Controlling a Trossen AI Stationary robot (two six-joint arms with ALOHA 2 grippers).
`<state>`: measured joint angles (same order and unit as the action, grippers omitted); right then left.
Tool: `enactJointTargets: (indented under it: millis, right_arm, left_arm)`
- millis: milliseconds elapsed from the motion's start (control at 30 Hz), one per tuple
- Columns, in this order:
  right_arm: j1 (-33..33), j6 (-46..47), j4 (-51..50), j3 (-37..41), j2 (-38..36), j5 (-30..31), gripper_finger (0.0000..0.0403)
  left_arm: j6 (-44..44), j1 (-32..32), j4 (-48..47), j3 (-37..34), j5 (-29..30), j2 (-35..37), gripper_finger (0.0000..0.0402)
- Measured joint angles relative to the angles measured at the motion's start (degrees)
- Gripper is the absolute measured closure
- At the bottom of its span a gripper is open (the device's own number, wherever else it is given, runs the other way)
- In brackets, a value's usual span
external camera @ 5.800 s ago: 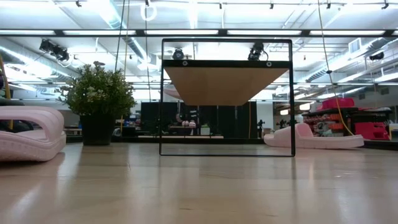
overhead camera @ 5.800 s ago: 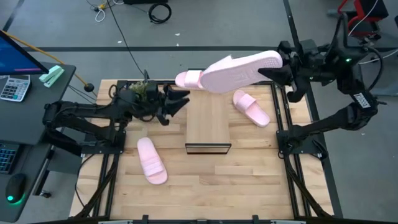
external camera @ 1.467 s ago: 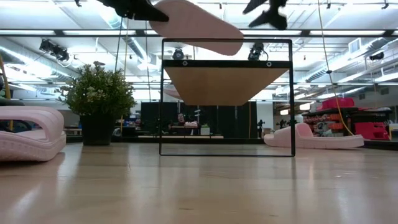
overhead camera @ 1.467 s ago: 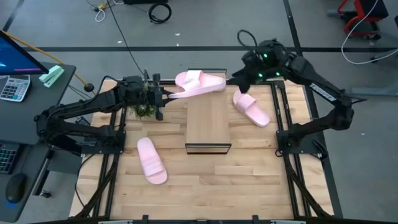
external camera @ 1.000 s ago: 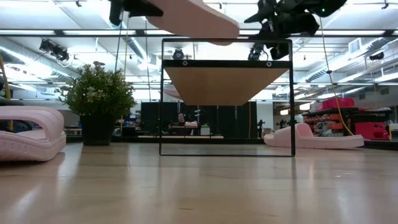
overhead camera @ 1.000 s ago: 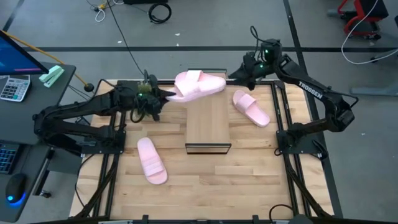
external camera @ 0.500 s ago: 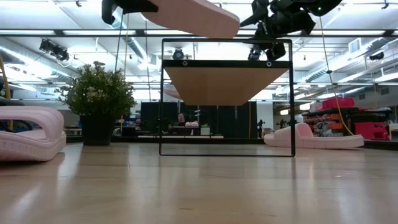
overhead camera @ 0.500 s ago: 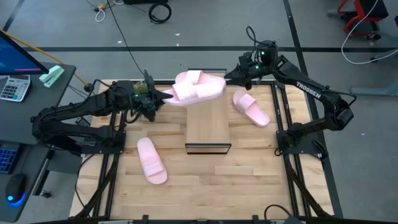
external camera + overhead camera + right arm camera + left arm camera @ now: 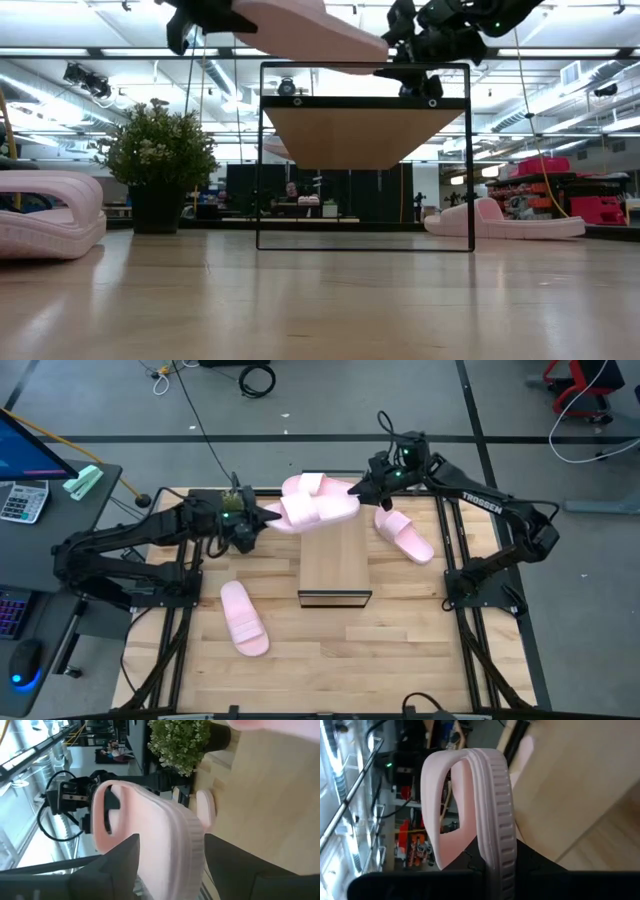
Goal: Pick and place slides into the shelf
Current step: Put the pink slide on the shelf
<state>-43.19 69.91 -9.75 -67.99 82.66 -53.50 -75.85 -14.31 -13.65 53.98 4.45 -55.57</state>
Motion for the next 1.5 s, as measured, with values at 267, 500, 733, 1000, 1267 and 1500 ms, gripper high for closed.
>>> enactJointTargets:
  millis: [267, 500, 733, 1000, 1267, 1500]
  right_arm:
    - [0.71, -0.47, 1.10, 0.00, 0.87, 0.22, 0.0180]
    - [0.01, -3.67, 1.11, 0.00, 0.87, 2.91, 0.0185]
    - [-3.31, -5.06, 1.09, 0.00, 0.85, 3.69, 0.0185]
    - [-6.19, -5.66, 1.08, 0.00, 0.80, 4.00, 0.0186]
    - [-6.26, -7.09, 1.12, 0.00, 0.80, 5.58, 0.0186]
    - [-6.13, -7.11, 1.19, 0.00, 0.78, 6.46, 0.0186]
  left_arm:
    - [-2.97, -1.53, -0.15, 0.00, 0.15, -3.03, 0.0360]
    - [-3.48, -5.10, -0.13, 0.00, 0.55, -3.63, 0.0360]
    - [-5.51, -7.19, -3.02, 0.00, -0.12, -3.27, 0.0360]
    - [-5.80, -8.41, -5.07, -0.09, -6.04, -3.30, 0.0360]
    - [-3.99, -8.35, -3.75, -0.02, -12.96, -5.31, 0.0360]
    - [-4.15, -8.41, -1.15, -0.05, -13.95, -10.32, 0.0360]
